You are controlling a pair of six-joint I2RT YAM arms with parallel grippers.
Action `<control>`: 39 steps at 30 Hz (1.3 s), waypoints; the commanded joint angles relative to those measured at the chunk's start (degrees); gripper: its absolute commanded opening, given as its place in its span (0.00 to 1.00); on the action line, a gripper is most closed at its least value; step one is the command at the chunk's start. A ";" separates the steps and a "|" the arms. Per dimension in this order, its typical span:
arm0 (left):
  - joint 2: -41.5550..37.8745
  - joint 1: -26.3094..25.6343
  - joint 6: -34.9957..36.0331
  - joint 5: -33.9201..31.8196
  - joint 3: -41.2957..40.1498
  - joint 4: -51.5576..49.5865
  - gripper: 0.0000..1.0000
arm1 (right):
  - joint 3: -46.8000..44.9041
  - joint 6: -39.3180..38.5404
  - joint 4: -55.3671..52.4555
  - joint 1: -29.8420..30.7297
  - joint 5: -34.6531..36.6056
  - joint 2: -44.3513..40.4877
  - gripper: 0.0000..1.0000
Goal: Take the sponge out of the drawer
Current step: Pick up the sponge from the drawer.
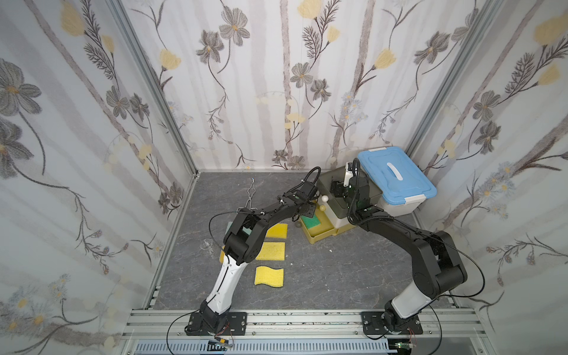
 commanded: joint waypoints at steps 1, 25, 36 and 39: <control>2.08 0.33 -3.65 0.17 0.12 -15.25 0.62 | -1.37 5.98 -21.75 -0.09 -3.23 1.34 0.86; 8.65 0.35 -5.14 -2.11 3.68 -16.85 0.19 | -0.66 5.90 -21.66 -0.37 -3.33 2.25 0.86; -0.07 0.35 -5.54 -0.14 -3.70 -7.45 0.00 | -0.66 5.90 -21.71 -0.52 -3.41 2.60 0.86; -2.44 0.37 -5.58 -1.14 -4.81 -7.18 0.00 | -0.66 5.90 -21.71 -0.54 -3.45 2.60 0.86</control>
